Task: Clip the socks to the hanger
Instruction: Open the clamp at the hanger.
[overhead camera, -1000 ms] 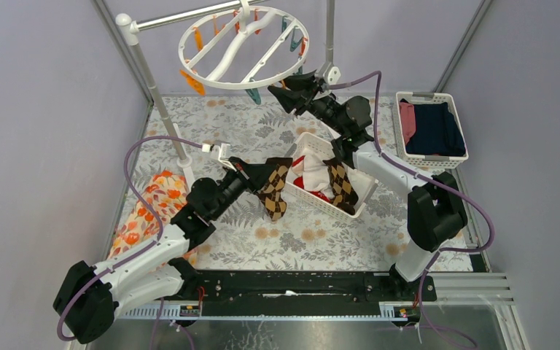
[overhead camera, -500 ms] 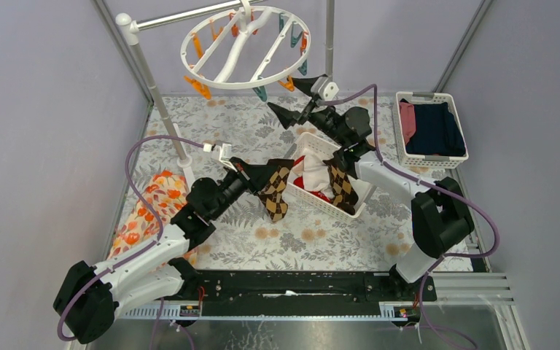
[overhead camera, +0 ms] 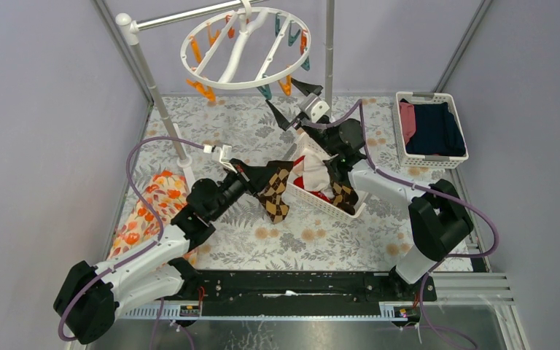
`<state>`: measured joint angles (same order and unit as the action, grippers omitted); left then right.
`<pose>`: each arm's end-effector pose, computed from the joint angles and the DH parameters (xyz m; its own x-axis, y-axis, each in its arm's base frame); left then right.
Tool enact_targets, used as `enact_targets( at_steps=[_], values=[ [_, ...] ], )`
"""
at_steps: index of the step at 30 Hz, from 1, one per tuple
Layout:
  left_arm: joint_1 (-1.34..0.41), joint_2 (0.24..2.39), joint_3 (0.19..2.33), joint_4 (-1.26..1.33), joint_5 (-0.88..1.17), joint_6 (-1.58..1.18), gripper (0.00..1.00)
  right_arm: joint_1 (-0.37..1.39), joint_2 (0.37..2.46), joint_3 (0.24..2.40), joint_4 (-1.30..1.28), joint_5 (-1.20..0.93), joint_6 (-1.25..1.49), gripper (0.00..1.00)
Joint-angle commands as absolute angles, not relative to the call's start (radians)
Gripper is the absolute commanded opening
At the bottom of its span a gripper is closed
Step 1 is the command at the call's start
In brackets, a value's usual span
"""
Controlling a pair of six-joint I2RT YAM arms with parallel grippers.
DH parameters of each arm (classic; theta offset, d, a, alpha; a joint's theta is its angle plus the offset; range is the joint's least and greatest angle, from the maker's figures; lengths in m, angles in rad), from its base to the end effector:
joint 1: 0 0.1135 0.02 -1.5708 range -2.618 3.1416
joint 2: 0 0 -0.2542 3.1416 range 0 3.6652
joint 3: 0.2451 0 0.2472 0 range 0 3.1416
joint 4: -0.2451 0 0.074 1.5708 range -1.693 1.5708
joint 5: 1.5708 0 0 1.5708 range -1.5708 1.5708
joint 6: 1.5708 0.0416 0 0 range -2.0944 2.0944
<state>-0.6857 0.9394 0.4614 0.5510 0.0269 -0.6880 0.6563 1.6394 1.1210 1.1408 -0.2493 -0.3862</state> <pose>0.1740 -0.1438 0.2701 -0.3715 -0.5162 -0.7717 0.5409 0.5552 -0.6318 0.2855 0.2329 0.3670 0.7104 0.0864 -0.6985 -0.5209 0.7319 -0.4393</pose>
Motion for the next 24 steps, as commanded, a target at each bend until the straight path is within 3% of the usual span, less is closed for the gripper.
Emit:
enact_targets(
  at_steps=[1,7,13,20,24],
  values=[
    [-0.675,0.928,0.447,0.61,0.047,-0.694,0.0,0.686,1.621,1.133,1.276,-0.189,-0.49,0.81],
    [-0.675,0.921,0.438,0.612,0.051,-0.704,0.0,0.692,1.623,1.133,1.298,-0.171,-0.511,0.77],
    [-0.673,0.918,0.437,0.612,0.053,-0.706,0.0,0.692,1.571,1.075,1.295,-0.19,-0.487,0.8],
    [-0.673,0.93,0.441,0.621,0.066,-0.713,0.0,0.696,1.6,1.104,1.31,-0.136,-0.487,0.69],
    [-0.672,0.93,0.438,0.621,0.062,-0.713,0.0,0.701,1.626,1.127,1.32,-0.128,-0.492,0.68]
  ],
)
